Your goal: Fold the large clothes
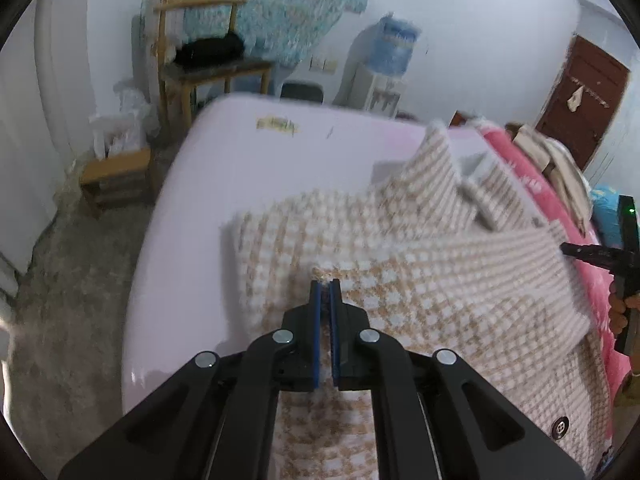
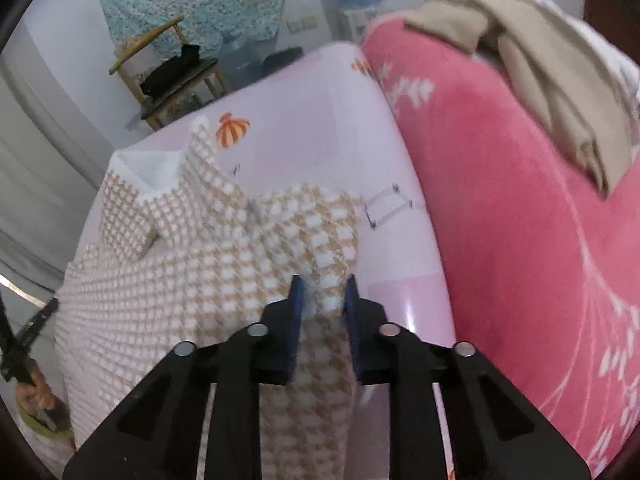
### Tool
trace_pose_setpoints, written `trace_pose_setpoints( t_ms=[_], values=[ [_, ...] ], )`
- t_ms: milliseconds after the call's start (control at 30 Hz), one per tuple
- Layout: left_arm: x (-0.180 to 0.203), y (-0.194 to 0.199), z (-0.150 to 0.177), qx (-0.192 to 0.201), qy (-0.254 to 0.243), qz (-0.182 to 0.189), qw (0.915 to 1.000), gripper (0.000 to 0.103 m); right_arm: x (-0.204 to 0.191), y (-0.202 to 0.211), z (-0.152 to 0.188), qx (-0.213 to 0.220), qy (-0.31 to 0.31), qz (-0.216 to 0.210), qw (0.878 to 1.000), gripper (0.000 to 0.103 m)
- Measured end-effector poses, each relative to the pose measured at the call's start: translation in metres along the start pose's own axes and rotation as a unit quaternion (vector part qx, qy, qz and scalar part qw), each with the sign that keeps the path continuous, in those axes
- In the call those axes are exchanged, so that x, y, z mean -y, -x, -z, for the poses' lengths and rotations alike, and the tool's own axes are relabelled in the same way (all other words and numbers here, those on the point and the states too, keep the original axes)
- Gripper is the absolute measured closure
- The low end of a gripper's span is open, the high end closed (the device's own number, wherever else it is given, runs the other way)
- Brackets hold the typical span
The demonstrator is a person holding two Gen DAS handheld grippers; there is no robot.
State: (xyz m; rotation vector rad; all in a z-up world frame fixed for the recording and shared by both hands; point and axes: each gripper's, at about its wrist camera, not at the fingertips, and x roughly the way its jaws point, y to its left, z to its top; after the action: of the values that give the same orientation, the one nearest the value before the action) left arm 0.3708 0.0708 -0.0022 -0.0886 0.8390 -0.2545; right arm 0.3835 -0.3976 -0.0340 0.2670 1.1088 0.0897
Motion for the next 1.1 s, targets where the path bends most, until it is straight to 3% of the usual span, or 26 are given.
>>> trace_pose_setpoints(
  t_ms=[67, 167, 233, 267, 333, 367, 467, 600, 667, 733, 800, 867, 967, 1033, 1100],
  values=[
    [0.007, 0.003, -0.005, 0.012, -0.018, -0.011, 0.9997, 0.099, -0.005, 0.003, 0.002, 0.012, 0.014, 0.012, 1.0, 0.088],
    [0.006, -0.021, -0.003, -0.035, -0.016, -0.04, 0.9984, 0.098, -0.007, -0.006, 0.007, 0.011, 0.023, 0.03, 0.999, 0.085],
    [0.005, -0.032, 0.004, -0.051, -0.016, -0.052, 0.9972, 0.097, -0.006, -0.01, 0.009, 0.011, 0.022, 0.039, 0.999, 0.073],
    [0.006, -0.03, 0.006, -0.043, -0.018, -0.055, 0.9974, 0.096, -0.005, -0.009, 0.009, 0.013, 0.023, 0.038, 0.999, 0.071],
    [0.007, -0.024, 0.008, -0.034, -0.022, -0.059, 0.9975, 0.095, -0.002, -0.002, 0.009, 0.013, 0.021, 0.042, 0.999, 0.055],
    [0.004, -0.02, 0.008, -0.029, -0.018, -0.054, 0.998, 0.095, -0.001, 0.004, 0.01, 0.017, 0.02, 0.043, 0.999, 0.053],
    [-0.005, 0.0, 0.005, 0.001, -0.005, -0.067, 0.9978, 0.093, -0.002, 0.03, 0.013, 0.046, 0.025, 0.033, 0.998, 0.053],
    [0.003, 0.026, -0.003, 0.039, -0.018, -0.033, 0.9985, 0.093, -0.022, 0.056, 0.018, 0.076, 0.055, -0.011, 0.996, 0.053],
    [0.019, 0.019, -0.004, 0.017, -0.037, -0.002, 0.9992, 0.092, -0.039, 0.049, 0.021, 0.062, 0.082, -0.021, 0.994, 0.053],
    [0.037, -0.004, -0.001, -0.037, -0.053, 0.014, 0.9978, 0.091, -0.054, 0.032, 0.022, 0.043, 0.103, -0.009, 0.994, 0.054],
    [0.042, -0.025, 0.006, -0.08, -0.054, -0.016, 0.9952, 0.09, -0.06, 0.005, 0.027, 0.011, 0.108, 0.035, 0.993, 0.056],
    [0.039, -0.031, 0.012, -0.068, -0.052, -0.019, 0.9961, 0.09, -0.056, -0.019, 0.031, -0.013, 0.105, 0.062, 0.992, 0.056],
    [0.038, -0.022, 0.015, -0.063, -0.059, -0.024, 0.996, 0.09, -0.066, -0.005, 0.03, -0.006, 0.104, 0.085, 0.991, 0.056],
    [0.042, -0.009, 0.016, -0.046, -0.076, -0.026, 0.9957, 0.09, -0.081, 0.01, 0.034, 0.002, 0.115, 0.069, 0.991, 0.056],
    [0.05, 0.001, 0.013, -0.03, -0.091, -0.009, 0.9954, 0.09, -0.11, 0.025, 0.043, 0.01, 0.141, 0.023, 0.99, 0.056]
  ],
)
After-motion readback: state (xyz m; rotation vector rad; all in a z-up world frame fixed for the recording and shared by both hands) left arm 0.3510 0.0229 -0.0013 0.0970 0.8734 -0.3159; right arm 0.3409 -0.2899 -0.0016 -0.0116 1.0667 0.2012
